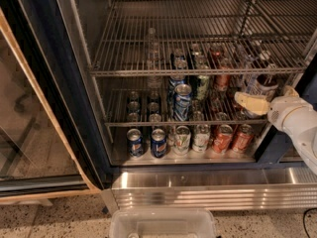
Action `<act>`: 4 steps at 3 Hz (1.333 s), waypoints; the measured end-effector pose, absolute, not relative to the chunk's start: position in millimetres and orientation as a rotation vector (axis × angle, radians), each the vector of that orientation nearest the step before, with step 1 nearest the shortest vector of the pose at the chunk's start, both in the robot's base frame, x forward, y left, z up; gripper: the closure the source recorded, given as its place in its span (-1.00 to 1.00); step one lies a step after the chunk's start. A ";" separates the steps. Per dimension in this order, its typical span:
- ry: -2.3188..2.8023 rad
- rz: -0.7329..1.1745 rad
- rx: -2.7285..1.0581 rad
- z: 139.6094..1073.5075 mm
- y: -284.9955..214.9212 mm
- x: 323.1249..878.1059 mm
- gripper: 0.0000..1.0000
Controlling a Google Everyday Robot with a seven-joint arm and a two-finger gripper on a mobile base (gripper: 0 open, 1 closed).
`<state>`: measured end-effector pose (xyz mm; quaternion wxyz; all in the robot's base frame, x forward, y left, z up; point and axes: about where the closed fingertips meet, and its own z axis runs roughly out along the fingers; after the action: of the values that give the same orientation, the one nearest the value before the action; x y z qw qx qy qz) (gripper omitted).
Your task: Pick blue plastic bottle from middle shelf of fridge
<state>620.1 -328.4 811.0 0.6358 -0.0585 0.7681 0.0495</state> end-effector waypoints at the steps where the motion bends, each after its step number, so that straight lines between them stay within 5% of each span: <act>1: 1.769 0.134 -0.120 797.0 -328.7 621.6 -0.80; 4: 1.748 0.143 -0.095 781.4 -341.1 629.1 -0.76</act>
Offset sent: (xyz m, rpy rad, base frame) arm 0.0020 -0.0106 -0.0328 0.0403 0.0349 -0.0073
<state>629.1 -341.1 781.4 0.6383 -0.0417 0.7661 0.0626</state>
